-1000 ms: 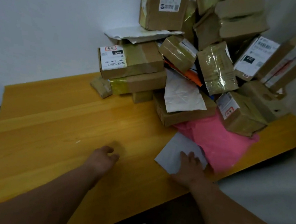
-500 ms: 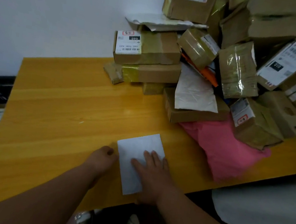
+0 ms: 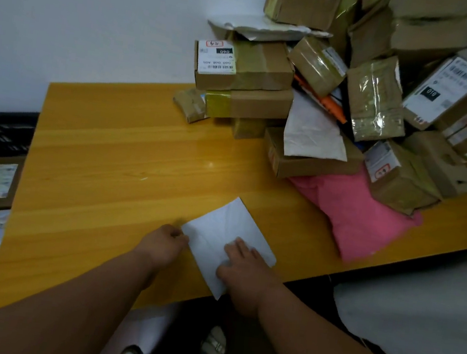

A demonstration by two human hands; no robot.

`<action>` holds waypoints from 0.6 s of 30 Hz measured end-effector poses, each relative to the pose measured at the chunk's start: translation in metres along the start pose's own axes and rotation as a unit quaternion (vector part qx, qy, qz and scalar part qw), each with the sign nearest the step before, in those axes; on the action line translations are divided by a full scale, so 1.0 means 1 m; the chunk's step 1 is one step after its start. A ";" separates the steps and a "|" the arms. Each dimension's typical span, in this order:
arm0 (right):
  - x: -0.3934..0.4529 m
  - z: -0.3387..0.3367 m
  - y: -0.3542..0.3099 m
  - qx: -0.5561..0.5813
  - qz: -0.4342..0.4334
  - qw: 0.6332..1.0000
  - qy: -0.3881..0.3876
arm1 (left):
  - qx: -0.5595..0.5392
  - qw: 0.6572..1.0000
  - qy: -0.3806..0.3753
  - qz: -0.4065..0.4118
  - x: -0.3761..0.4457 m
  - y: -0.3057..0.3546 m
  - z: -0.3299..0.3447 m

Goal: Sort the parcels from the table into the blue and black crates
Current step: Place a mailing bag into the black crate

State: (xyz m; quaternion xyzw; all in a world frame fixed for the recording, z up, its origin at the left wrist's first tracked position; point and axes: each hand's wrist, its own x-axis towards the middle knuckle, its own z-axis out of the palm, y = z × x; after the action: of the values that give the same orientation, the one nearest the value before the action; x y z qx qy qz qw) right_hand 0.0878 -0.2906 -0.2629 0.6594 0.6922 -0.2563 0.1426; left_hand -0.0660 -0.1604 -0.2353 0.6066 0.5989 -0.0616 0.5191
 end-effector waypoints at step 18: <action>-0.005 -0.101 -0.099 0.906 0.033 0.415 0.082 | -0.348 0.933 -0.080 -0.047 -0.069 -0.049 -0.123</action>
State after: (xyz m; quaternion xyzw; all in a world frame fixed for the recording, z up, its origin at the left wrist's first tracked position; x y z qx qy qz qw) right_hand 0.0050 -0.2399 -0.1603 0.4464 0.0450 -0.6742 -0.5867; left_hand -0.1910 -0.1323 -0.1594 0.3519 0.5672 0.0782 0.7405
